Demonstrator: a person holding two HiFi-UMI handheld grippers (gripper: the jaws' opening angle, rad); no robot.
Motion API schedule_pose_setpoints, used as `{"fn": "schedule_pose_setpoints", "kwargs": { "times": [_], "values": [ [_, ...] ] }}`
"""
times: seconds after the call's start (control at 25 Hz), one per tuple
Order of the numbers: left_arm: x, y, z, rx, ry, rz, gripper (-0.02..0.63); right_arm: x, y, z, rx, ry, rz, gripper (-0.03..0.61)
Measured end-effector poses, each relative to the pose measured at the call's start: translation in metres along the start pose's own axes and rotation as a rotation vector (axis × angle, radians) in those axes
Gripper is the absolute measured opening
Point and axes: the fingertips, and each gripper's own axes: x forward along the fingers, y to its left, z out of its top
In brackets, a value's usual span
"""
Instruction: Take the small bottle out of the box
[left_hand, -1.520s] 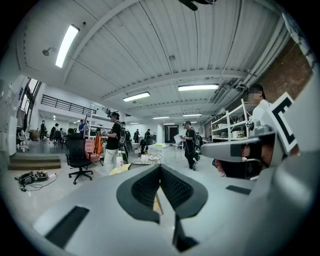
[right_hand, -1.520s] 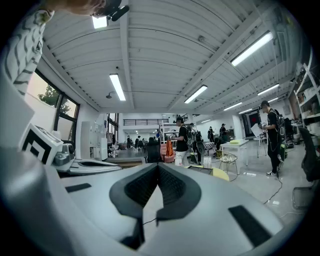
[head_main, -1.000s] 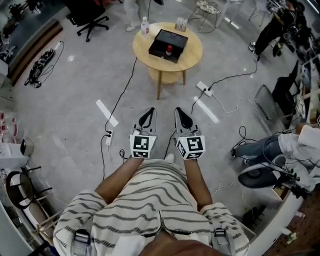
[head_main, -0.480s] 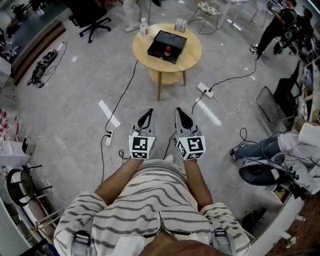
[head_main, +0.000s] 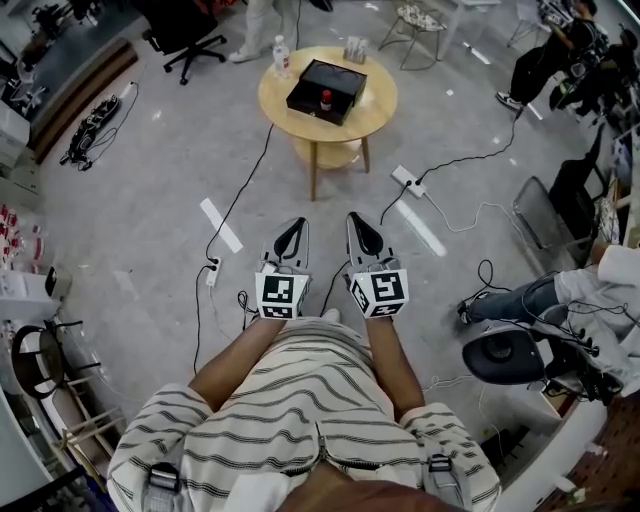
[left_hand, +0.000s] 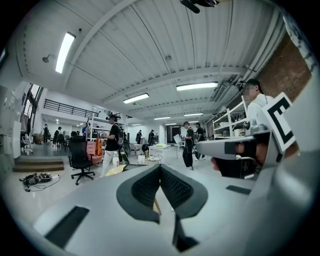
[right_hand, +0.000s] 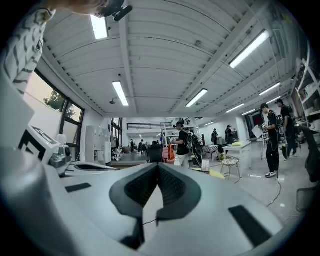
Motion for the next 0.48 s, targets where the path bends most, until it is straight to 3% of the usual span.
{"fn": "schedule_pose_setpoints", "kwargs": {
  "times": [0.48],
  "values": [
    [0.012,-0.002,-0.01,0.009,0.023,0.028,0.021,0.018,-0.009,-0.013,0.02,0.02,0.048,0.011]
  ]
}}
